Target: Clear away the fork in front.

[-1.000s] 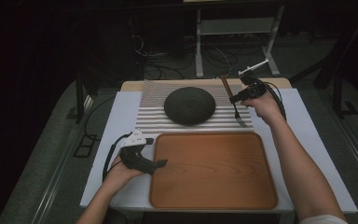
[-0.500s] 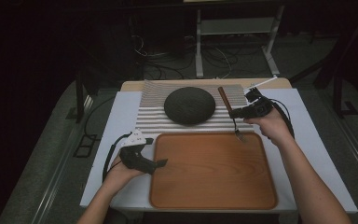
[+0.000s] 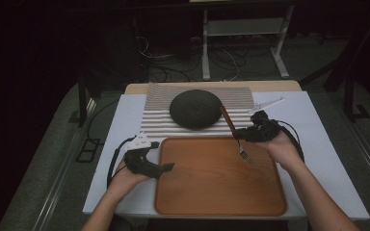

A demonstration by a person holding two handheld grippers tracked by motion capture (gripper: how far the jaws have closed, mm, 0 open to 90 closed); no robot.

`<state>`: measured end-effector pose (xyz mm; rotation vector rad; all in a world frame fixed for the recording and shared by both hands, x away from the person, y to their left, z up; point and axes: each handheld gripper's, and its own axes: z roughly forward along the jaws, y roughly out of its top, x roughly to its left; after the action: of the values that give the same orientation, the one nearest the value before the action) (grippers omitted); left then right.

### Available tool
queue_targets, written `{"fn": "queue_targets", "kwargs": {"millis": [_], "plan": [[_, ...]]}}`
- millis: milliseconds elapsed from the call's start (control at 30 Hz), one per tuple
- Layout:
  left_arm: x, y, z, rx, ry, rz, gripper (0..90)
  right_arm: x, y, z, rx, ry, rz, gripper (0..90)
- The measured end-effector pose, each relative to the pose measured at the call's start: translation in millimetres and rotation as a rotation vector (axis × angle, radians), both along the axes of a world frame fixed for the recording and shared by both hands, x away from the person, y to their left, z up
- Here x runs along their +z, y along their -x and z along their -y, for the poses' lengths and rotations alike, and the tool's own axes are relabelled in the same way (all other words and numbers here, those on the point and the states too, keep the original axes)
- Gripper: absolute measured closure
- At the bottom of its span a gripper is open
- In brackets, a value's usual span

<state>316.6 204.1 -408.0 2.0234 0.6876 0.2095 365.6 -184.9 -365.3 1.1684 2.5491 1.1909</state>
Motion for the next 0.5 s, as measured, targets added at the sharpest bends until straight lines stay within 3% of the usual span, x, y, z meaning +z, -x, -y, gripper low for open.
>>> {"fn": "queue_targets", "kwargs": {"millis": [267,500], "plan": [[15.6,-13.3,18.9,0.000,0.019,-0.012,0.0,-8.6,16.5,-1.2,0.027,-0.019,0.007,77.9],[38.3,-33.3,60.7,-0.069,0.040,0.016,1.8,-8.3,22.5,-1.7,0.047,-0.037,0.030,77.8]]}}
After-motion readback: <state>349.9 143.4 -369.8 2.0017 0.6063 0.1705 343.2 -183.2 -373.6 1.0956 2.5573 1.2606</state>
